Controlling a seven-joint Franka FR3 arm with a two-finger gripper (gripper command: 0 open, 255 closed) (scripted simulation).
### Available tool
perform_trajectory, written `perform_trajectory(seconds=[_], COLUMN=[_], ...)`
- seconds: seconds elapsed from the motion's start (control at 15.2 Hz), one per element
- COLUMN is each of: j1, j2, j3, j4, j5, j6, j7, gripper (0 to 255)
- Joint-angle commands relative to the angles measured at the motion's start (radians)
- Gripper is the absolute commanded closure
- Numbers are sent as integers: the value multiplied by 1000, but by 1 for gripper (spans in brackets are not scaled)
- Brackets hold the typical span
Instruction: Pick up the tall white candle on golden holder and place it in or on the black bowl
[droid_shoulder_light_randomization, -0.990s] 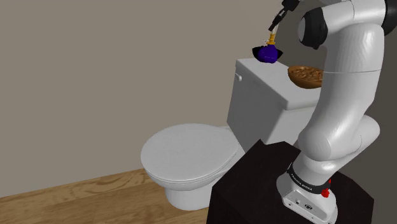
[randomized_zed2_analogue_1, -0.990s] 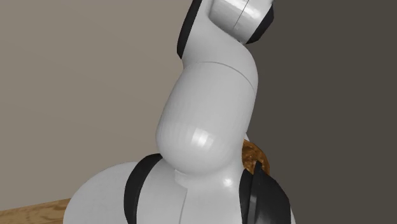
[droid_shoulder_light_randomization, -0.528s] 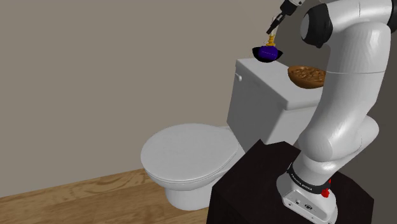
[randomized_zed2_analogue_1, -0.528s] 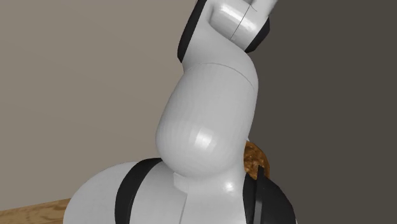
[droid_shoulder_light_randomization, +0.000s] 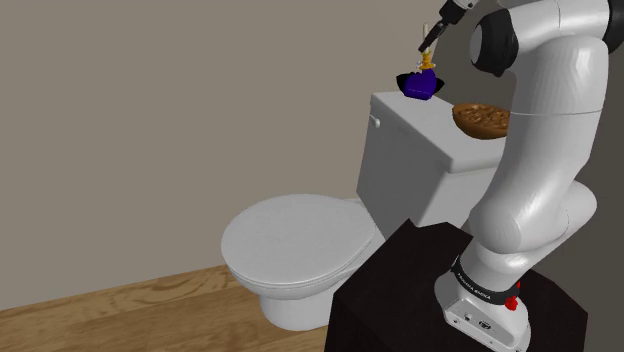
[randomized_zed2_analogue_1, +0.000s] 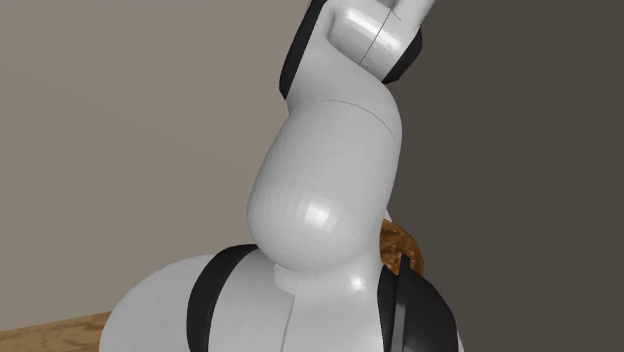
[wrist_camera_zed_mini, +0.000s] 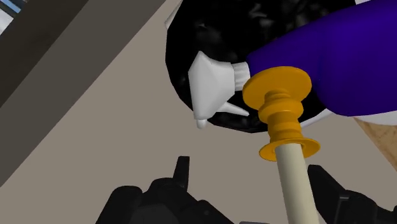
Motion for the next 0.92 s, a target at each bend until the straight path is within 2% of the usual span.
perform_trajectory(seconds=[0.0, 0.07, 0.33, 0.86], j1=[-21, -14, -83, -67], j2=[5, -4, 13, 18], j3=[-14, -4, -7, -32], j4=[-9, -32, 112, 113], j5=[2, -7, 10, 21], j6=[-91, -72, -203, -207], j7=[1, 3, 21, 17], gripper=[0, 0, 0, 0])
